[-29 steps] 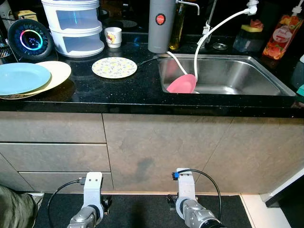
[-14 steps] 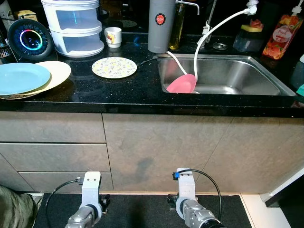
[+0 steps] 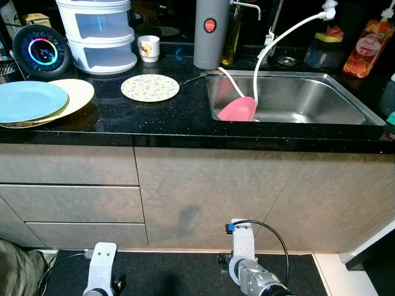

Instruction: Kitchen organization

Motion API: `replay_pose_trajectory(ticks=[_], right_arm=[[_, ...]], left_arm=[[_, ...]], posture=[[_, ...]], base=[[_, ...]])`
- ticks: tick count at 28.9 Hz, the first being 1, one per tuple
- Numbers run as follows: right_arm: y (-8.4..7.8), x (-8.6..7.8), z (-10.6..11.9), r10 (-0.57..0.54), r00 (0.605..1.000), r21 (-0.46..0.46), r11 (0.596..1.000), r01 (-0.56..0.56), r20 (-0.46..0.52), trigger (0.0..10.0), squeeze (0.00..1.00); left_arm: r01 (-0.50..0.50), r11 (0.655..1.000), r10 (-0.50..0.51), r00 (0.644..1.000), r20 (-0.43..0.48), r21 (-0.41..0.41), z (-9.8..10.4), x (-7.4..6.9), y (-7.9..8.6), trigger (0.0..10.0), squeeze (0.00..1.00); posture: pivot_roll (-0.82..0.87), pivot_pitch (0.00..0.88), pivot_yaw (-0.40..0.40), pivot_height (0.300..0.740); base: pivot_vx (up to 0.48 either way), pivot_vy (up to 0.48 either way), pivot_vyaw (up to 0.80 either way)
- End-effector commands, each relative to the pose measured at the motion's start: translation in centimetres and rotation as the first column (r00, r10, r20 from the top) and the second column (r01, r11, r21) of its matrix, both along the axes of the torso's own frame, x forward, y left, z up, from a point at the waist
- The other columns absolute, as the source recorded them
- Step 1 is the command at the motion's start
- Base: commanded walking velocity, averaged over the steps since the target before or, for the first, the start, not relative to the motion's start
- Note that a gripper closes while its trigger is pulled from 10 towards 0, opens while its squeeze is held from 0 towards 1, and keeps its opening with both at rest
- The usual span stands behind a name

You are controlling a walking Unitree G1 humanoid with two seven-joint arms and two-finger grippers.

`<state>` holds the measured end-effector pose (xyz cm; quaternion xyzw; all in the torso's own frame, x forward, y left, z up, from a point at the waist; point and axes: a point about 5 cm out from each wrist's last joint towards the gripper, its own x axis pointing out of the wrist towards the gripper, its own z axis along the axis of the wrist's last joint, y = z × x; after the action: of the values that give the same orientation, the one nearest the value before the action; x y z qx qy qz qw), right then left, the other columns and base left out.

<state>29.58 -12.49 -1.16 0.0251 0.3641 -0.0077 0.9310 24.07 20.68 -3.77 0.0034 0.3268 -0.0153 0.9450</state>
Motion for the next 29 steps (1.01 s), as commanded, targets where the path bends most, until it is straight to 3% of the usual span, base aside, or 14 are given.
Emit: replay_pose_trajectory(ticks=[1, 20, 29], right_arm=[[0.0, -0.6, -0.6, -0.002, 0.999, 0.004, 1.000, 0.002, -0.036, 10.0, 0.00], [0.1, -0.7, -0.6, -0.003, 0.999, 0.004, 1.000, 0.003, -0.036, 10.0, 0.00], [0.1, -0.7, -0.7, -0.003, 0.999, 0.009, 1.000, 0.003, -0.039, 10.0, 0.00]], left_arm=[[0.013, 1.000, -0.013, 1.000, -0.009, 0.011, -0.1, -0.3, 0.2, 10.0, 0.00], [0.049, 0.999, -0.049, 0.999, -0.008, 0.009, -0.2, -1.1, 0.4, 10.0, 0.00], [0.054, 0.998, -0.052, 0.998, -0.042, 0.038, -0.7, -2.7, 2.1, 10.0, 0.00]], posture=[[0.06, 0.137, -0.025, 0.740], [0.06, 0.137, -0.021, 0.740], [0.06, 0.138, -0.020, 0.740]], base=[[0.000, 0.000, 0.00], [0.000, 0.000, 0.00], [0.000, 0.000, 0.00]])
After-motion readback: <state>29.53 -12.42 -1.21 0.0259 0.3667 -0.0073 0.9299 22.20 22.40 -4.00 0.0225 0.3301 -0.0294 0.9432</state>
